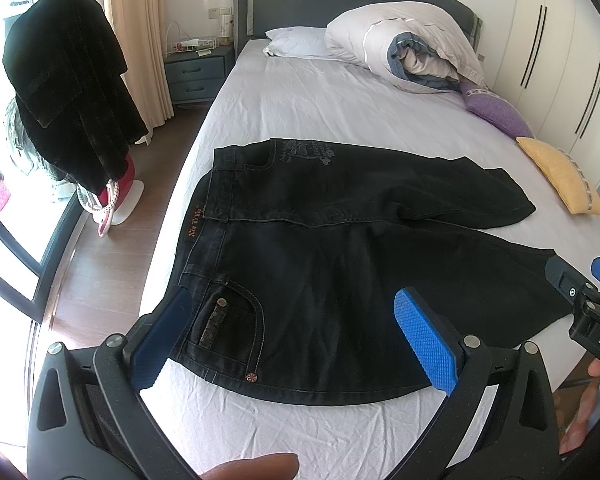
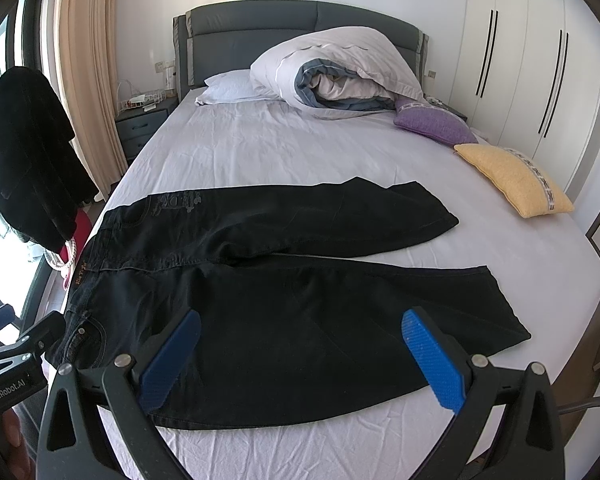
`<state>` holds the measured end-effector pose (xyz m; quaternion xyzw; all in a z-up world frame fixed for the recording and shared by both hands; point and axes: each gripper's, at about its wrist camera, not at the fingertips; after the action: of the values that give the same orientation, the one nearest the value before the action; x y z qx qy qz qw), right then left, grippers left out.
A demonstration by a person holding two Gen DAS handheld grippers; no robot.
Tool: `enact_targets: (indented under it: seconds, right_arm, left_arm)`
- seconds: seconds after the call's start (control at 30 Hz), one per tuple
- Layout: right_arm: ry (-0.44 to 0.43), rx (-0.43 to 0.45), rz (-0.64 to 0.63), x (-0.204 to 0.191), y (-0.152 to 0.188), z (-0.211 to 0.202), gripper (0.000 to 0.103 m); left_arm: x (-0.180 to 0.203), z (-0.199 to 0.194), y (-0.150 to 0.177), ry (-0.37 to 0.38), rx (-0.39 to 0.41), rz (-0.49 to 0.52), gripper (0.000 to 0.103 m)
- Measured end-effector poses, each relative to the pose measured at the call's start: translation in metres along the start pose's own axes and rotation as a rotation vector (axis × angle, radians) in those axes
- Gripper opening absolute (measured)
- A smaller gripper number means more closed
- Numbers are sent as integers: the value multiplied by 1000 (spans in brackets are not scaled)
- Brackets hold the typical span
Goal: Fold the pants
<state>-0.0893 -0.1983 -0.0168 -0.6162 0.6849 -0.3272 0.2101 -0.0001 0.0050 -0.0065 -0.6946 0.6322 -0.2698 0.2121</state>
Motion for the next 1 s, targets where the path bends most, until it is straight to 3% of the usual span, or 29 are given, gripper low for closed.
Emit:
enact_targets:
  seconds: [1.0]
  right_arm:
    - [-3, -6, 1, 1, 0, 2, 103]
  left_arm:
    - [-4, 3, 4, -3, -4, 1, 103]
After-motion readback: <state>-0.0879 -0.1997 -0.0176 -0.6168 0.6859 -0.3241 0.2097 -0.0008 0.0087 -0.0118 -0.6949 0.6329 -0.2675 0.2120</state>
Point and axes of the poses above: each gripper's, at about its wrist camera, not at the fingertips, and z roughly the way its jaws point, x to its right, y to its underside, and after that the axes turned 3 degrees about y, right-handed
